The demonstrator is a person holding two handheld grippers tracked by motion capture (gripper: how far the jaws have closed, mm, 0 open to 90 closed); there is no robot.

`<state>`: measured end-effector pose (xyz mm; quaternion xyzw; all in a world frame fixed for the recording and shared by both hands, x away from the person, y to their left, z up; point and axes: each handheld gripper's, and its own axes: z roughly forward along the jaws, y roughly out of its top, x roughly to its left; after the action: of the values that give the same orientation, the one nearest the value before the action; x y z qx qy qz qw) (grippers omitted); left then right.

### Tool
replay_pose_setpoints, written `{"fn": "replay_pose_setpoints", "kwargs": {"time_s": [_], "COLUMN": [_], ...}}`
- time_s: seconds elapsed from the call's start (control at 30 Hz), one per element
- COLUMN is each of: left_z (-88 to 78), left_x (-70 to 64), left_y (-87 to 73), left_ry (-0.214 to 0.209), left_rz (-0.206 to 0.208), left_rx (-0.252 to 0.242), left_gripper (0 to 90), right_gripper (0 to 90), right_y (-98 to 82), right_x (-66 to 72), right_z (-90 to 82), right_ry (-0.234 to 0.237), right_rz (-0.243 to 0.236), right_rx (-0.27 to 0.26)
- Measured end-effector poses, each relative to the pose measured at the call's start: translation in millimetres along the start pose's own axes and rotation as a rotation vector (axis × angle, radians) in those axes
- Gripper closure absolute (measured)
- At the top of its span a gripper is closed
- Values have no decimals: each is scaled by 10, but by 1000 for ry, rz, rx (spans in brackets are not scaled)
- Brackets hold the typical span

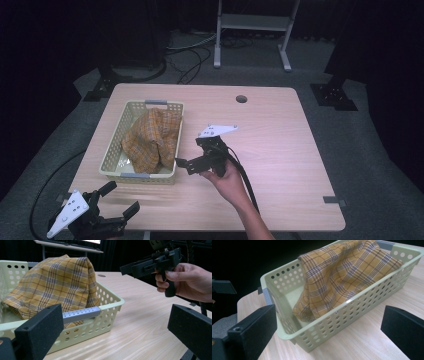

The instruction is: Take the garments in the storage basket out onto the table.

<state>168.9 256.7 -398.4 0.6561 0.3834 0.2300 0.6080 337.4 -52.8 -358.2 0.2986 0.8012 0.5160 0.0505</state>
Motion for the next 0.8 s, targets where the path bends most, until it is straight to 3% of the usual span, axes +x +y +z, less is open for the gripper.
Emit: {"fn": "replay_pose_setpoints", "kwargs": {"time_s": [0.8], "left_z": [3], "left_x": [1], "left_y": [-3], "left_ry": [-2], "left_rz": [0], "left_rx": [0], "left_gripper": [2], "right_gripper": [3], "right_y": [167], "right_x": [36], "right_z": [192], "right_ry": [35], "right_rz": [13], "right_rx": [6]}}
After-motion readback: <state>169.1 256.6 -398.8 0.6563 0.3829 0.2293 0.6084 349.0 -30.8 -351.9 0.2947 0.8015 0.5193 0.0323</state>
